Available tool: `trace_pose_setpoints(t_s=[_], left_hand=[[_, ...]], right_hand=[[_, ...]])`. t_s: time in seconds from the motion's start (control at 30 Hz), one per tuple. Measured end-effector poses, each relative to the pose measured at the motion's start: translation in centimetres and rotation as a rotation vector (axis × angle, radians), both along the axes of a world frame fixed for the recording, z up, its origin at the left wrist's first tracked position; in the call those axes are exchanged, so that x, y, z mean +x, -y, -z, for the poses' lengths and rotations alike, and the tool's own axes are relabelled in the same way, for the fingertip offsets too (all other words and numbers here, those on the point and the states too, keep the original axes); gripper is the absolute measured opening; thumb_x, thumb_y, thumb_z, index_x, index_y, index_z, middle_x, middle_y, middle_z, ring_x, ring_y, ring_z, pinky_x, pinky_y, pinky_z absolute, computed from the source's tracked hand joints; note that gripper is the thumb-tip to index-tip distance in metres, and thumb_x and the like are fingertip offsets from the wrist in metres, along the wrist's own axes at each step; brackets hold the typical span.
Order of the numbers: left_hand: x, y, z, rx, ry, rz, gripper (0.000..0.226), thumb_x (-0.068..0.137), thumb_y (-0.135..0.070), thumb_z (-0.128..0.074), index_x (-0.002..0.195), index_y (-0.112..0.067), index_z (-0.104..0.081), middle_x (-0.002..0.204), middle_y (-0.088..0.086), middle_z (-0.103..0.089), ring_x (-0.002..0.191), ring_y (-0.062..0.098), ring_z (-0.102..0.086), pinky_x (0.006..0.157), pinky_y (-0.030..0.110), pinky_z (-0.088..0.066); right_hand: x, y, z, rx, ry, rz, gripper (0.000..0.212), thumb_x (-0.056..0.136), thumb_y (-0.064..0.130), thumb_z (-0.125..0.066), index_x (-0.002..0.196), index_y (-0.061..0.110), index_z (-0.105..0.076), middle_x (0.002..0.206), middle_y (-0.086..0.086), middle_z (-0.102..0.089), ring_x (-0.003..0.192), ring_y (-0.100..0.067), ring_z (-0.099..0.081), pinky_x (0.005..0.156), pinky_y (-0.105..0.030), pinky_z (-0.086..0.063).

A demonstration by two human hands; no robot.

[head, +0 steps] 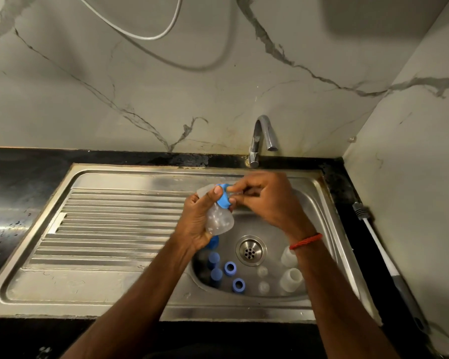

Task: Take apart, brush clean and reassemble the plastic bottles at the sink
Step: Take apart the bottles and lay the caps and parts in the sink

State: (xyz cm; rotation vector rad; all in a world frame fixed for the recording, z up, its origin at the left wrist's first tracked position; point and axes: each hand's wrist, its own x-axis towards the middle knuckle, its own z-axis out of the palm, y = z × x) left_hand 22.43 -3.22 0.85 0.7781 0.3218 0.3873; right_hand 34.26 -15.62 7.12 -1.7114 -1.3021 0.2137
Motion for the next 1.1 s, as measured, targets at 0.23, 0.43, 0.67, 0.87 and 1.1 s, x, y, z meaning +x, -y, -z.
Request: trace_pose_setpoints(t_s=[0.23,0.43,0.67,0.87,1.1], left_hand=[[0.4,-0.2,-1.3,0.027,0.027,0.001,0.068,0.061,-0.040,-0.095,0.111,-0.005,-0.065,0.099,0.012,-0.069,0.088,0.020,-0.068,0.079,0.032,-0.058],[-0.2,0.0,-1.0,-0.026,0.035,0.081,0.065,0.066,-0.041,-0.093,0.115,-0.007,-0.067,0.103,0.013,-0.068,0.088,0.022,-0.066,0.077,0.032,-0.058],[-0.6,0.5,-0.5,-0.046,-0.021,0.069,0.073,0.060,-0.042,-0.096,0.118,-0.007,-0.067,0.105,0.015,-0.070,0.085,0.022,-0.069,0.073,0.032,-0.059],[-0.7,0.6,-0.2,-0.116,-0.007,0.072,0.078,0.061,-0.044,-0.095,0.123,-0.005,-0.069,0.126,0.020,-0.066,0.106,0.026,-0.069,0.085,0.036,-0.060],[-0.9,1.2,0.3,-0.199,0.020,0.066,0.072,0.068,-0.041,-0.092,0.126,-0.007,-0.066,0.118,0.015,-0.068,0.098,0.022,-0.067,0.089,0.035,-0.055]], right_hand=[[-0.3,-0.2,-0.9,0.094,0.038,0.009,0.022,0.081,0.004,-0.078,0.103,0.003,-0.075,0.094,-0.004,-0.075,0.082,-0.009,-0.072,0.073,-0.021,-0.058],[-0.5,0.0,0.1,0.119,0.159,0.065,0.026,0.088,0.005,-0.072,0.114,0.009,-0.072,0.102,-0.004,-0.075,0.094,-0.005,-0.067,0.082,-0.015,-0.054],[0.5,0.4,0.2,-0.033,0.233,0.037,0.027,0.084,0.017,-0.079,0.109,0.015,-0.070,0.091,0.007,-0.067,0.076,0.002,-0.061,0.067,-0.015,-0.052],[-0.5,0.5,0.9,-0.076,-0.132,-0.061,0.047,0.083,0.016,-0.080,0.127,0.019,-0.064,0.111,0.003,-0.070,0.096,-0.008,-0.068,0.081,-0.027,-0.060],[-1.0,0.3,1.0,-0.013,-0.228,0.003,0.041,0.078,0.019,-0.083,0.117,0.016,-0.070,0.104,0.004,-0.072,0.091,-0.010,-0.070,0.079,-0.027,-0.060]])
